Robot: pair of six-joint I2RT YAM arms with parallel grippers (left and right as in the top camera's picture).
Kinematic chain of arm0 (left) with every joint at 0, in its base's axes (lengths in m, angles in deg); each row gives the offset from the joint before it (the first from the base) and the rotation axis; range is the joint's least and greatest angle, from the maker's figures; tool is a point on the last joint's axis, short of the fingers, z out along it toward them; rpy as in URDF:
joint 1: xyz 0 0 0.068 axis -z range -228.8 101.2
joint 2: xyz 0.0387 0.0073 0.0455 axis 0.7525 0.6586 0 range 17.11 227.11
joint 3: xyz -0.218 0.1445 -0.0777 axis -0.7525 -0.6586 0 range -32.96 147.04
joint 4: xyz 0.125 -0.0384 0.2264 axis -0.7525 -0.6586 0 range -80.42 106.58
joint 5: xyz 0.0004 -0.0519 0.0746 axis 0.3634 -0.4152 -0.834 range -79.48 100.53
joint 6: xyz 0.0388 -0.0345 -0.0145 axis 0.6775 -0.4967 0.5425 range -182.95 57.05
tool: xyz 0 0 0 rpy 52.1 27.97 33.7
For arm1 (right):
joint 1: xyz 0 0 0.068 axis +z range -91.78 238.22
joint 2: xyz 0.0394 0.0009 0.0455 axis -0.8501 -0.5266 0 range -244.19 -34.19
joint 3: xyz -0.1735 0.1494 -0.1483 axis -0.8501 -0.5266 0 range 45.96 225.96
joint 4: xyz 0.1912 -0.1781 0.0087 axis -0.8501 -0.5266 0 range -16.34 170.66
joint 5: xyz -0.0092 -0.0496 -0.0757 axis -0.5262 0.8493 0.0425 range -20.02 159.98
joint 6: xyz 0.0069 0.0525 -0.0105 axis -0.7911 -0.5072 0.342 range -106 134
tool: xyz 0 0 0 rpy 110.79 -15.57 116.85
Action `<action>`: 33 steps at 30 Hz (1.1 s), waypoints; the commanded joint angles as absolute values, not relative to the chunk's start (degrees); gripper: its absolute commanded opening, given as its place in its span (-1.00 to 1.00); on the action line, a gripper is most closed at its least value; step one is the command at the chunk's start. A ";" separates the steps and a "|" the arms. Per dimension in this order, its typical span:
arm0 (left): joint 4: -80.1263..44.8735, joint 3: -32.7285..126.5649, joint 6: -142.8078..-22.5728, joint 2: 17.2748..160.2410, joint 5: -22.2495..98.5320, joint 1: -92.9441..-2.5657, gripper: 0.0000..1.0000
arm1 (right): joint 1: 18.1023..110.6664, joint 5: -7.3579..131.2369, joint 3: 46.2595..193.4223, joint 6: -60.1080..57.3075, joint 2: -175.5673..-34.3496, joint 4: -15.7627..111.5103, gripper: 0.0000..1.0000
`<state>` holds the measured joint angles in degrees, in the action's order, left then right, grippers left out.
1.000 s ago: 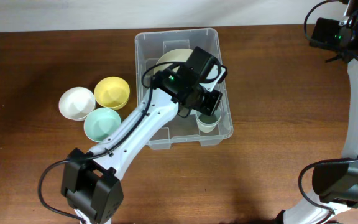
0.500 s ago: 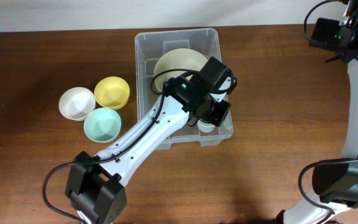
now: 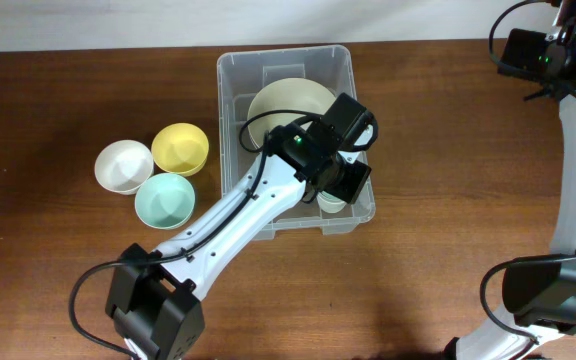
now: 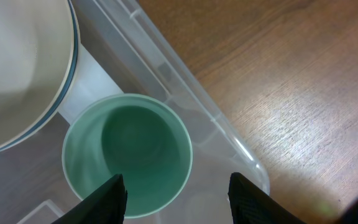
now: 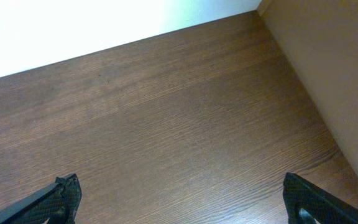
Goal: Pack container
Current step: 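Carry the mint cup into the bin and stack it in the cups, then move the left gripper to the white bowl and grasp its rim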
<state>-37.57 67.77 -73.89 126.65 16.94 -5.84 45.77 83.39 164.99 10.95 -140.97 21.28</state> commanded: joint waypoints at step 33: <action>-46.71 76.60 -82.33 132.26 13.25 -69.27 0.74 | 45.82 83.26 164.96 10.34 -141.08 21.44 0.98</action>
